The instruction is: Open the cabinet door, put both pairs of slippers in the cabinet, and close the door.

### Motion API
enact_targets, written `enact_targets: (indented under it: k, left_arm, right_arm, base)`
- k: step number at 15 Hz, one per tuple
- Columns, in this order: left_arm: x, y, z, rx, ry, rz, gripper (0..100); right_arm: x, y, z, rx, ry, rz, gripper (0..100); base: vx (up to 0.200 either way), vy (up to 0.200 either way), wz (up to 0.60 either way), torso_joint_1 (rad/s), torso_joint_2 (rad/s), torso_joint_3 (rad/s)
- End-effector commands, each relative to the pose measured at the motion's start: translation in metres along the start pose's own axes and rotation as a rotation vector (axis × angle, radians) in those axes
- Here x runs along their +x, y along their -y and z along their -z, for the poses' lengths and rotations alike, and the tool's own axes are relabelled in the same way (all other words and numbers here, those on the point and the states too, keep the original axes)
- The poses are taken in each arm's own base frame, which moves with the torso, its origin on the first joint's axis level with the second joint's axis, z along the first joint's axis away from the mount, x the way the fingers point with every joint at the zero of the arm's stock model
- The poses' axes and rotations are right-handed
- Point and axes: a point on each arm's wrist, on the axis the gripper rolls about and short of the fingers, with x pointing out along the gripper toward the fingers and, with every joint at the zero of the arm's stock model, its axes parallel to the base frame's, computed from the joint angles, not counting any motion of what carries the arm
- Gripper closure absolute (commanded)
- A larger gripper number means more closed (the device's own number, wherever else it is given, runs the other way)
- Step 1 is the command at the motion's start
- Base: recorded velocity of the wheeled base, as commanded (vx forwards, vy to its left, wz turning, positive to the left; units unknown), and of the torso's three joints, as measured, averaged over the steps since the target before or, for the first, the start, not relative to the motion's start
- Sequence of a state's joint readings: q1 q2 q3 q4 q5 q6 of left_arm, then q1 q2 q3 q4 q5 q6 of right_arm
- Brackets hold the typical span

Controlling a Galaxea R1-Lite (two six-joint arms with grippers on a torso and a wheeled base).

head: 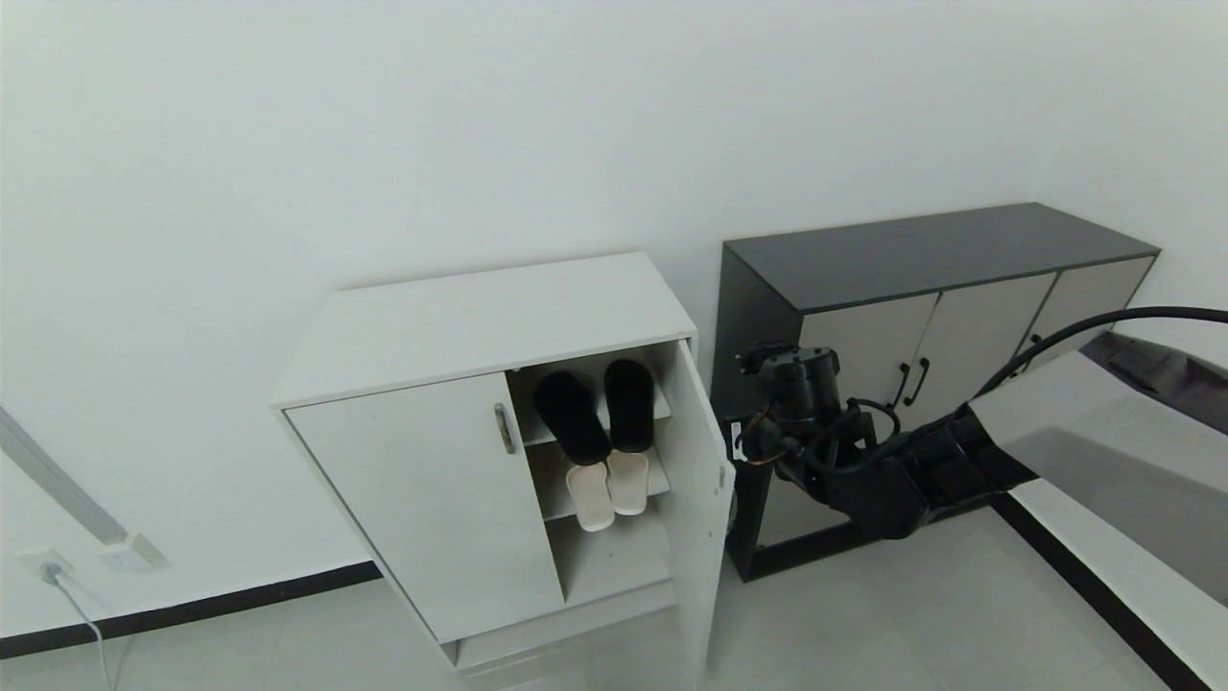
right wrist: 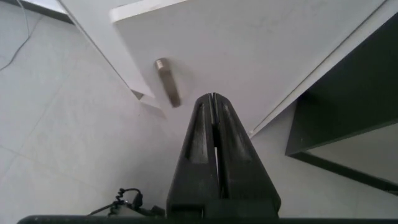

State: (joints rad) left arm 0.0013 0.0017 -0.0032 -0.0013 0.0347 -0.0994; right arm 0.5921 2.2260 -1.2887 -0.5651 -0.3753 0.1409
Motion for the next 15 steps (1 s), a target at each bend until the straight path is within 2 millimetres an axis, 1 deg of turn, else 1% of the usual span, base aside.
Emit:
enact_targets:
  k: [1,6,8,10,15]
  left_arm:
    - [0.0,0.0,0.0,0.0,-0.001,-0.001,100]
    - [0.0,0.0,0.0,0.0,-0.001,-0.001,100]
    - [0.0,0.0,0.0,0.0,-0.001,-0.001,100]
    - [0.0,0.0,0.0,0.0,0.0,-0.001,100]
    - [0.0,0.0,0.0,0.001,0.0,-0.001,100]
  right_arm:
    - [-0.012,-0.002,-0.009,0.004,0.021,-0.019,100]
    - [-0.033,0.005,-0.014,-0.022,0.017,-0.063,100]
    - [-0.033,0.005,-0.013,-0.022,0.019,-0.064,100]
    - [-0.035,0.004,-0.006,-0.03,0.003,-0.102,100]
    - [-0.036,0.004,-0.004,-0.027,0.012,-0.111,100]
  base:
    - [0.0,0.0,0.0,0.0,0.0,0.0]
    - [0.0,0.0,0.0,0.0,0.0,0.0]
    - [0.0,0.0,0.0,0.0,0.0,0.0]
    - [0.0,0.0,0.6,0.005,0.01,0.002]
    - [0.0,0.0,0.6,0.002,0.0,0.002]
